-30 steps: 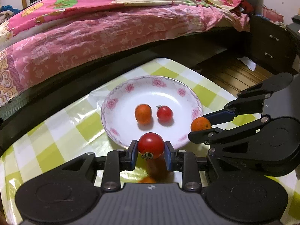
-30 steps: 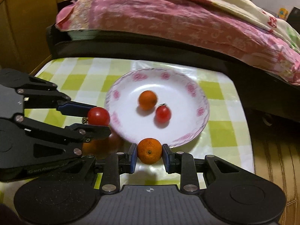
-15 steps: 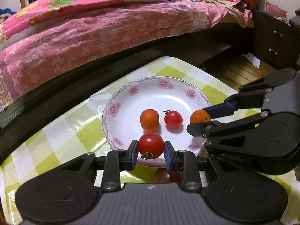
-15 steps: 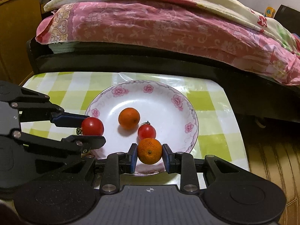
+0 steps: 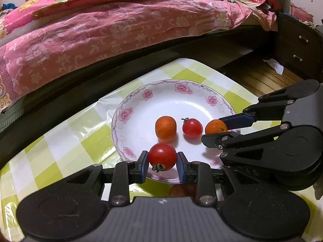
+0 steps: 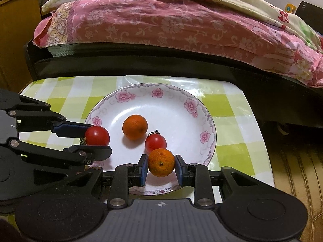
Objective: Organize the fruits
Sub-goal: 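Lower both fruits into the plate and open both tools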
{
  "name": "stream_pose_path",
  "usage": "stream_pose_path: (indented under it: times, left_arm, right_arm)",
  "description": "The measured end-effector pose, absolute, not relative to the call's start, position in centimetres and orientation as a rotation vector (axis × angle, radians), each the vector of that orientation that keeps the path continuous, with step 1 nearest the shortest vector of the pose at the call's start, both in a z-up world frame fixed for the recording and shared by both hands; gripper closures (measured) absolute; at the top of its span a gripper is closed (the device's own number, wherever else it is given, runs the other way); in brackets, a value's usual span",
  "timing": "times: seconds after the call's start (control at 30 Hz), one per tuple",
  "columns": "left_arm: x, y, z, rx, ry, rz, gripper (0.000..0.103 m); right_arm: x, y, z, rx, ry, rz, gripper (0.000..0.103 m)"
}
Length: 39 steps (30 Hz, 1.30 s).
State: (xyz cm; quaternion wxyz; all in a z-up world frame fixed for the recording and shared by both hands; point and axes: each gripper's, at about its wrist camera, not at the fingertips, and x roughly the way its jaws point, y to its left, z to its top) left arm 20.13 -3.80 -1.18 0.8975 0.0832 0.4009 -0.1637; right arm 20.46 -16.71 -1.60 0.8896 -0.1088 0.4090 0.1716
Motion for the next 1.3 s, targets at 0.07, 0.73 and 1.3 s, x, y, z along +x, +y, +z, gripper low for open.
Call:
stream_pose_path:
  times: [0.07, 0.73, 1.3]
  left_arm:
    - [20.2, -3.8, -1.3, 0.173, 0.833, -0.338, 0.066]
    - [20.2, -3.8, -0.9, 0.168, 0.820, -0.319, 0.059]
    - [19.5, -3.5, 0.1, 0.166, 0.799, -0.319, 0.059]
  right_arm:
    - [20.5, -16.6, -1.7, -0.226, 0.848, 0.357, 0.078]
    - [20.2, -17.0, -1.6, -0.198, 0.821, 0.338, 0.073]
    - [19.5, -17.3, -1.0, -0.177, 0.781, 0.337, 0.072]
